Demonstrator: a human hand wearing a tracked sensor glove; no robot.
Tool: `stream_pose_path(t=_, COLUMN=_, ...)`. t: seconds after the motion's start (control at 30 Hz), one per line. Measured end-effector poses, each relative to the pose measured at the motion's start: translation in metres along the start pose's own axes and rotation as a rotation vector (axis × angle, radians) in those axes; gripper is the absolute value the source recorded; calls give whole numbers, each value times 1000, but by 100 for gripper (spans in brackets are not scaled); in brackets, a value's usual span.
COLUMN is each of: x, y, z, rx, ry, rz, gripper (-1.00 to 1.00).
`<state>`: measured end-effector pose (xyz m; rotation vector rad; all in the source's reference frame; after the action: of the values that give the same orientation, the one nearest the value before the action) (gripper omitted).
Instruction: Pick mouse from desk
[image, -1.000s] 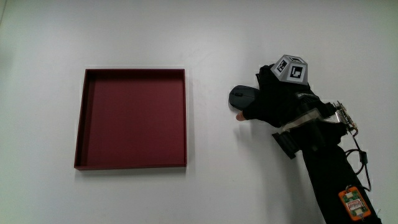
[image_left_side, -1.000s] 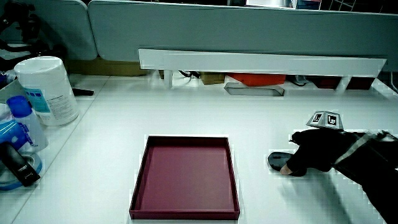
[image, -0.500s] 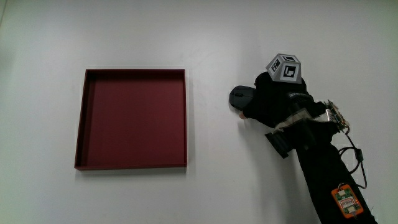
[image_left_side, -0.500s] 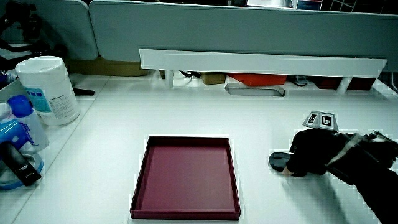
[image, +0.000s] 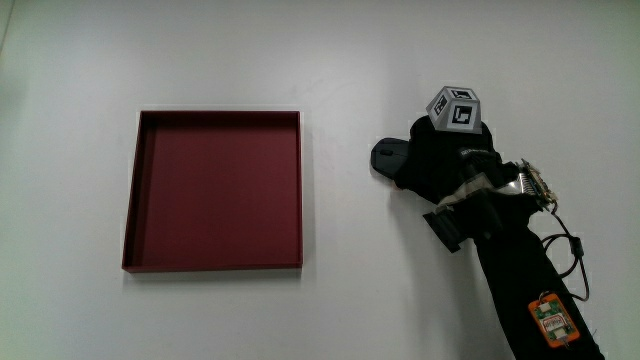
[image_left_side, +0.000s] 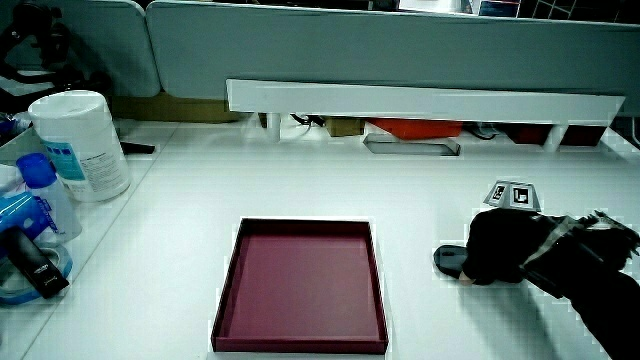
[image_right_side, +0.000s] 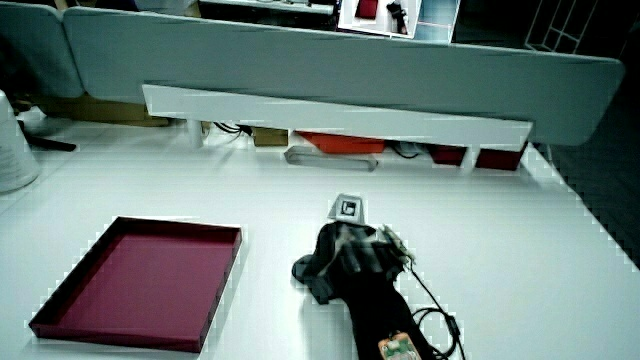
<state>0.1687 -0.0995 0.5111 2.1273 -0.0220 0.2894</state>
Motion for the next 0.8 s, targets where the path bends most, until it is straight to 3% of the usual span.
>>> stream_pose_path(t=0.2, x=-3, y=8, z=-2, rx=7, ry=-4, rz=-14, gripper=0)
stream_pose_path(t=0.27, x=-5, y=9, z=-3, rx=-14, ry=-8, rz=-19, gripper=0)
stream_pose_path(t=0.37, x=-5, y=12, z=-5, rx=12, ry=-37, rz=-33, gripper=0)
stream_pose_path(t=0.47, x=-7, y=10, z=-4, rx=61, ry=-53, rz=-48, gripper=14)
stream_pose_path(t=0.53, x=-10, y=9, z=-3, rx=51, ry=-47, rz=-27, gripper=23)
stream_pose_path(t=0.57, x=-11, y=8, z=-3, rx=71, ry=-51, rz=-33, gripper=27)
stream_pose_path(t=0.8, x=-13, y=11, z=-5, rx=77, ry=-76, rz=-56, gripper=59)
